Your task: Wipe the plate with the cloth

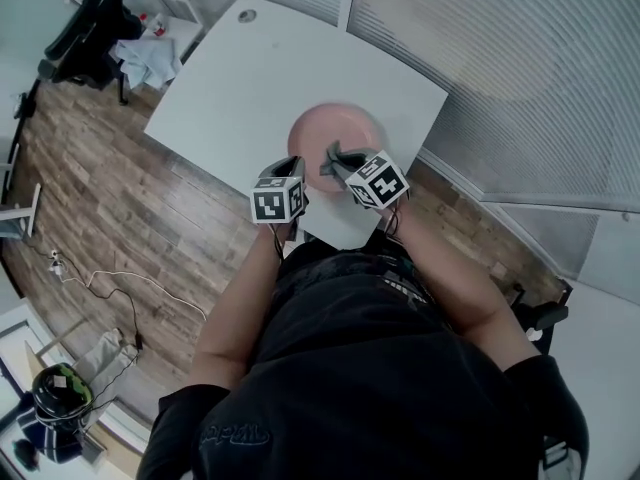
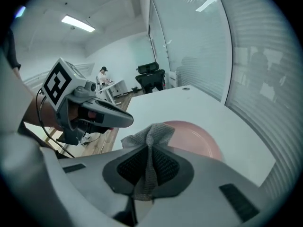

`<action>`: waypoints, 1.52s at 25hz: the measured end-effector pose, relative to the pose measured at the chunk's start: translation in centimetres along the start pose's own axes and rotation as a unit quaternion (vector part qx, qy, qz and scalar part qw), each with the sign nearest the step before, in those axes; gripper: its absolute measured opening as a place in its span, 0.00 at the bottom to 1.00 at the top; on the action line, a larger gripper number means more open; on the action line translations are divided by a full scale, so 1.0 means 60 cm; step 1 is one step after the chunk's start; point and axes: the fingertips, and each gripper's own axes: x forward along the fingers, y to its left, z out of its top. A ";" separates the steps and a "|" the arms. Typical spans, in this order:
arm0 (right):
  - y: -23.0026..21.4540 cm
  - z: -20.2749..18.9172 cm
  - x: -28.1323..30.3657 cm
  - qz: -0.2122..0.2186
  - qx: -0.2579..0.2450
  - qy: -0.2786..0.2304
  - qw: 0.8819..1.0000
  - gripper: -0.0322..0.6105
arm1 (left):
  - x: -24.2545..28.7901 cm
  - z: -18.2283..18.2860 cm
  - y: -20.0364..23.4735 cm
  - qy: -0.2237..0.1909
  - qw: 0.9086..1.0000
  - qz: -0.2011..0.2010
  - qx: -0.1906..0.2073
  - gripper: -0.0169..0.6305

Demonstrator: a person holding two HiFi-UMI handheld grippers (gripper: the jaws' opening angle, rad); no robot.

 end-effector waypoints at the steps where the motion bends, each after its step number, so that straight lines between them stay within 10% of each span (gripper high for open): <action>1: 0.002 0.004 -0.005 -0.003 0.002 -0.007 1.000 0.12 | -0.004 0.001 -0.004 -0.001 1.000 -0.005 0.007 0.08; 20: 0.047 0.068 -0.157 -0.013 -0.046 -0.106 0.993 0.11 | -0.152 0.085 -0.162 -0.118 0.981 -0.151 0.006 0.05; 38: 0.079 -0.066 -0.301 0.052 -0.068 -0.136 0.987 0.11 | -0.213 0.014 -0.340 -0.160 0.976 -0.150 -0.016 0.05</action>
